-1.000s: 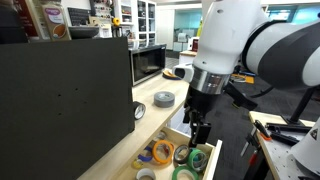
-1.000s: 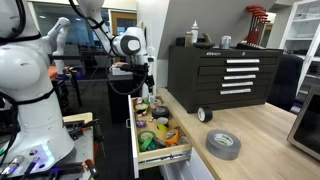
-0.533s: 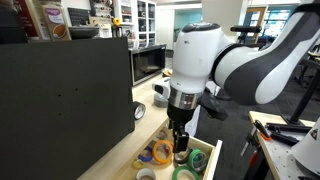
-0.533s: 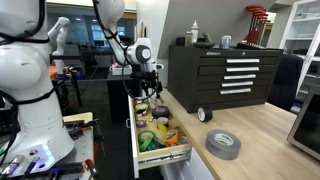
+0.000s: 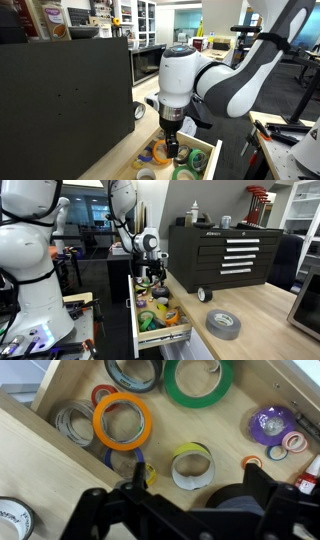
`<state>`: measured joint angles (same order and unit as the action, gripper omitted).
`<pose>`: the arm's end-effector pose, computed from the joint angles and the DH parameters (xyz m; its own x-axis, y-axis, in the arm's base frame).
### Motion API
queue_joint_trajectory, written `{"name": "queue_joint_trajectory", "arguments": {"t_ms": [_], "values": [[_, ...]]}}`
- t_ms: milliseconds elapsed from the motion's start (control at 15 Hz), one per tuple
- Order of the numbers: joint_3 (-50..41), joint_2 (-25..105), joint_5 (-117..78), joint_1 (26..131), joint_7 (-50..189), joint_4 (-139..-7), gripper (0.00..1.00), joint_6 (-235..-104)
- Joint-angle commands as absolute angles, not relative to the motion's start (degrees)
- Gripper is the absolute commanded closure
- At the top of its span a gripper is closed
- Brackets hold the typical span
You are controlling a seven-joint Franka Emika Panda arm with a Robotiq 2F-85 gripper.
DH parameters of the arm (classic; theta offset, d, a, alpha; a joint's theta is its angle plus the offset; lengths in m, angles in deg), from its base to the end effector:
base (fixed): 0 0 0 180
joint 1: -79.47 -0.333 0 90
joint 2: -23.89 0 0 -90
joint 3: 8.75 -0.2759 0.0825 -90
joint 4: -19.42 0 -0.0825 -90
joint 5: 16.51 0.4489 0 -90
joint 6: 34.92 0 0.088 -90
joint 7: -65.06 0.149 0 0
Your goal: Take the orange masking tape out of the drawer and put it on the counter
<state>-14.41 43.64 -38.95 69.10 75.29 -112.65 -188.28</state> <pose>0.5231 0.1611 0.0622 0.9019 0.4307 0.0342 0.4218 -0.8949 0.1461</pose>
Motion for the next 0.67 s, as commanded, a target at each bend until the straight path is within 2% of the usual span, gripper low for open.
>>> {"name": "queue_joint_trajectory", "arguments": {"t_ms": [0, 600], "values": [[-13.03, 43.65, -37.89, 67.62, 74.51, -112.60, 0.00, -188.37], [-8.28, 48.42, -41.47, 65.71, 76.56, -112.69, 0.00, -188.87]]}}
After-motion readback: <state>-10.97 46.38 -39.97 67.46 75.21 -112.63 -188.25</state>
